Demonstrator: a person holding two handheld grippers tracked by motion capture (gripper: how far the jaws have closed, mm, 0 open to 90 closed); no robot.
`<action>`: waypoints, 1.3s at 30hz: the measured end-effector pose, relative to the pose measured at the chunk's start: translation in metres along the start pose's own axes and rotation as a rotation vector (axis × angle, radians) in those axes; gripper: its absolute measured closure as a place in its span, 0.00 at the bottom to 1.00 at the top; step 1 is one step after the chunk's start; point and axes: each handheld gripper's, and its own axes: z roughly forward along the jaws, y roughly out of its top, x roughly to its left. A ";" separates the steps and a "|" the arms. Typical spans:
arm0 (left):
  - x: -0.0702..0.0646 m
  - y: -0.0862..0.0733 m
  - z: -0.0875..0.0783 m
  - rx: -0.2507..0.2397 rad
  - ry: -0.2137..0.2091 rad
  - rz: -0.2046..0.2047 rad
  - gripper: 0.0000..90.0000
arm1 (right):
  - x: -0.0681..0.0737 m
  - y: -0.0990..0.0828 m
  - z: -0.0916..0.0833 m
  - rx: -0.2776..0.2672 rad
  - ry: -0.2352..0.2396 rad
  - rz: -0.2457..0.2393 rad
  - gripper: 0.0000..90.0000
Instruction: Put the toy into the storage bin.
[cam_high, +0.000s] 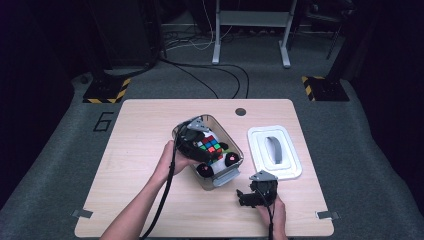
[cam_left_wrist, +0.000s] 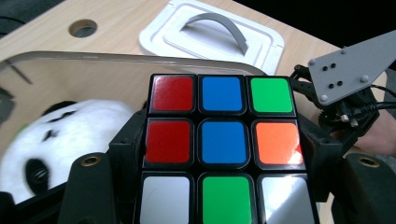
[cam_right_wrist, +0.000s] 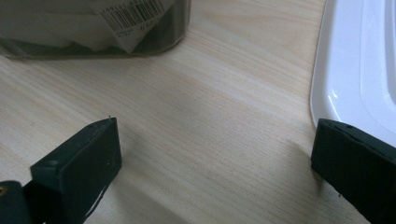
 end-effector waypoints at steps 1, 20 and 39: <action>-0.001 0.000 0.002 0.007 -0.004 0.002 0.38 | 0.000 0.000 0.000 0.000 0.000 0.000 0.01; -0.015 -0.007 0.030 0.048 0.005 0.026 0.37 | 0.000 0.000 0.000 -0.001 -0.003 0.002 0.01; -0.009 -0.004 -0.001 -0.051 -0.034 -0.013 0.30 | 0.000 0.000 0.000 -0.004 -0.005 0.006 0.01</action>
